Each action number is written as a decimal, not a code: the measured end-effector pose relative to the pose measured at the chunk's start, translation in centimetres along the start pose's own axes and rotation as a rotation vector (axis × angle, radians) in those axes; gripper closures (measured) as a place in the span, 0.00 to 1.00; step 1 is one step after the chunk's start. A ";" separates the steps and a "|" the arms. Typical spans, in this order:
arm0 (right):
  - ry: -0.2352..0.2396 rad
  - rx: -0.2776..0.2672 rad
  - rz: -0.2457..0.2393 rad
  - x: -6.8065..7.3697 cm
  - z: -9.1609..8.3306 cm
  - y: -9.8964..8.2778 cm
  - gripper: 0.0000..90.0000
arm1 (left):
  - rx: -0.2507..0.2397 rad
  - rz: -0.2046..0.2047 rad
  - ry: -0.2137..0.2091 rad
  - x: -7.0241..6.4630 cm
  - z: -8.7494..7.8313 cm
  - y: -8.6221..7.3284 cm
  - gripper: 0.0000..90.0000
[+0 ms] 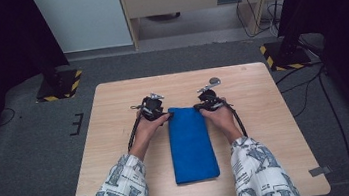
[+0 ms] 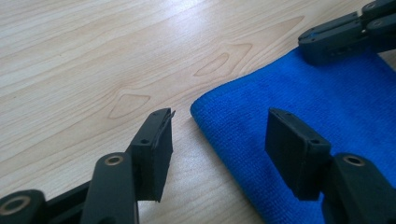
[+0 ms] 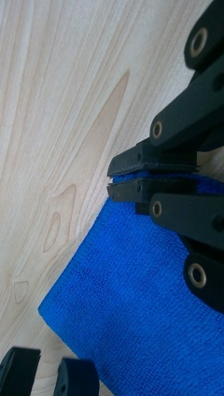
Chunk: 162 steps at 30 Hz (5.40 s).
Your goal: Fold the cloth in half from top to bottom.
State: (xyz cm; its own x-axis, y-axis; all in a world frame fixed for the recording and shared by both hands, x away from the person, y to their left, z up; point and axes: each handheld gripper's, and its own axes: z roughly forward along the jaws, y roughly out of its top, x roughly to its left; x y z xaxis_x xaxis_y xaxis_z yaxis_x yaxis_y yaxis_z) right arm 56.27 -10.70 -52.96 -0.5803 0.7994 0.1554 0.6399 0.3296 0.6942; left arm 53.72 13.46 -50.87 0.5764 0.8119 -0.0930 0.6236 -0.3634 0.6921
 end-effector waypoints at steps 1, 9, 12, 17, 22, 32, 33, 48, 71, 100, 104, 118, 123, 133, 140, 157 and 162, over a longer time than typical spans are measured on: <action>-0.002 0.001 0.003 0.1 0.0 0.0 0.97 | -0.003 -0.002 -0.001 0.0 0.1 0.0 0.47; 0.013 -0.021 0.021 0.4 -0.6 -0.4 0.97 | 0.010 0.011 -0.015 0.0 1.7 -0.1 0.64; 0.014 -0.017 0.022 0.3 -0.8 -0.6 0.97 | 0.021 0.027 -0.022 -0.6 2.2 0.2 0.66; 0.021 -0.019 0.025 0.2 -1.3 -0.7 0.97 | 0.030 0.088 -0.002 -1.1 2.3 0.5 0.84; 0.034 -0.050 0.015 0.4 -2.1 -0.2 0.97 | 0.030 0.100 -0.022 -1.4 2.0 0.8 0.96; 0.037 -0.088 0.023 0.6 -4.0 0.3 0.97 | -0.029 0.106 -0.010 -2.0 0.1 1.7 0.96; 0.035 -0.091 0.021 0.7 -4.2 0.3 0.97 | -0.038 0.105 -0.010 -2.1 -0.2 1.8 0.96; 0.009 -0.150 0.002 1.7 -7.5 1.7 0.97 | -0.147 0.120 -0.007 -3.3 -4.2 3.6 0.96; 0.010 -0.214 -0.013 1.8 -9.7 3.4 0.97 | -0.192 0.134 0.011 -3.5 -5.7 5.0 0.97; 0.020 -0.265 -0.001 1.4 -10.6 3.8 0.97 | -0.210 0.142 0.012 -3.9 -6.4 6.0 0.97; 0.022 -0.268 -0.001 1.4 -10.7 3.6 0.97 | -0.211 0.144 0.012 -4.1 -6.5 5.9 0.97; 0.044 -0.278 -0.011 2.0 -11.4 2.3 0.97 | -0.220 0.152 0.007 -5.0 -7.4 4.9 0.96; 0.052 -0.278 -0.016 2.3 -11.6 1.8 0.97 | -0.219 0.153 0.008 -5.3 -7.8 4.7 0.96; 0.083 -0.289 -0.035 2.4 -11.9 0.8 0.96 | -0.212 0.168 0.017 -6.1 -8.4 4.0 0.96; 0.116 -0.290 -0.054 2.7 -11.8 -0.4 0.96 | -0.212 0.165 0.015 -6.5 -8.6 3.1 0.96; 0.152 -0.259 -0.078 3.9 -11.1 -3.3 0.96 | -0.210 0.159 -0.035 -6.8 -8.7 -1.0 0.96; 0.142 -0.238 -0.107 4.3 -11.0 -4.2 0.96 | -0.209 0.164 -0.055 -7.3 -8.7 -2.2 0.96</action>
State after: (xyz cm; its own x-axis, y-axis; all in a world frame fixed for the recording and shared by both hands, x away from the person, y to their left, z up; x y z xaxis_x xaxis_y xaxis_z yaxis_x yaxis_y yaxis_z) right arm 45.52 -14.15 -47.41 -0.7135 0.6827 0.1576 0.4447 0.2674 0.8548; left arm 43.55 12.34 -45.53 0.6920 0.7219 -0.0023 0.4004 -0.3812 0.8333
